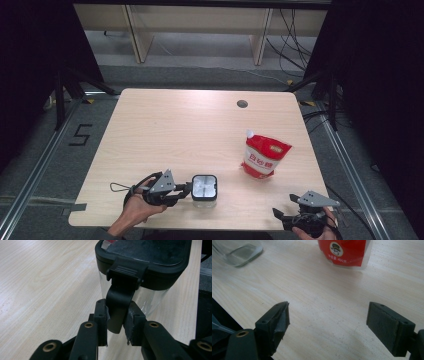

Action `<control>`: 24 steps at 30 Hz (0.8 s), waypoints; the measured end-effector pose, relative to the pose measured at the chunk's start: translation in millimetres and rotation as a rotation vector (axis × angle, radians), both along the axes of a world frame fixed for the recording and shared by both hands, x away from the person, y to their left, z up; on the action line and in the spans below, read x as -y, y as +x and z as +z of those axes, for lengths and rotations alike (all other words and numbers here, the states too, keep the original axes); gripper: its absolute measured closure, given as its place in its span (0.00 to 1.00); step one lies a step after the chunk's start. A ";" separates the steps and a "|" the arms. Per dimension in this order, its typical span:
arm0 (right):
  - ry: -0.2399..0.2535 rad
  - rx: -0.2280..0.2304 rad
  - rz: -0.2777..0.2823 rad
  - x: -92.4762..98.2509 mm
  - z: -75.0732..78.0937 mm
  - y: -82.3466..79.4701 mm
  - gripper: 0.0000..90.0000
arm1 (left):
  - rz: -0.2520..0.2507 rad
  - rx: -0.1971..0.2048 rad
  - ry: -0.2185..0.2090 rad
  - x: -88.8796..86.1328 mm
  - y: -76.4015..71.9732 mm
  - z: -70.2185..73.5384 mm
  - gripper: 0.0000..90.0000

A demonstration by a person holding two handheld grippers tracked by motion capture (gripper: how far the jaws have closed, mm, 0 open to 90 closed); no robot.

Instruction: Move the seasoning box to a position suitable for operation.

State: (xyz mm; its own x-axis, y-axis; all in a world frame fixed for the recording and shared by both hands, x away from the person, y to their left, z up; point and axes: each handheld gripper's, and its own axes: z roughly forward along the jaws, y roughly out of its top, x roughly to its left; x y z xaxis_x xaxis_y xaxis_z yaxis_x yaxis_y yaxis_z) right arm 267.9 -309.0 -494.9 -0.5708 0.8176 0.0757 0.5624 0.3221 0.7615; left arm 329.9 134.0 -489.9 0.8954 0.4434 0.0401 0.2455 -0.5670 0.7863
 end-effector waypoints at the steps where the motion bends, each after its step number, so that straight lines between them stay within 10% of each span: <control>1: 0.000 0.000 0.000 0.0 0.0 0.0 0.22 | 0.000 0.000 0.000 0.0 0.0 0.0 0.81; 24: 0.040 -0.006 0.008 -0.4 0.7 -2.1 0.21 | 0.090 -0.030 -0.082 -8.8 -15.2 18.4 0.43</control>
State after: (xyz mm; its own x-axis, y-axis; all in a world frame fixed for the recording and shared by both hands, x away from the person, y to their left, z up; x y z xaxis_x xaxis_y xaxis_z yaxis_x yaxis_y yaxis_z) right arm 265.9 -308.6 -494.1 -0.5766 0.8093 0.1118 0.5646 0.2958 0.7705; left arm 314.8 142.8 -471.5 0.8519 0.5230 -0.0262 0.3170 -0.4752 0.8208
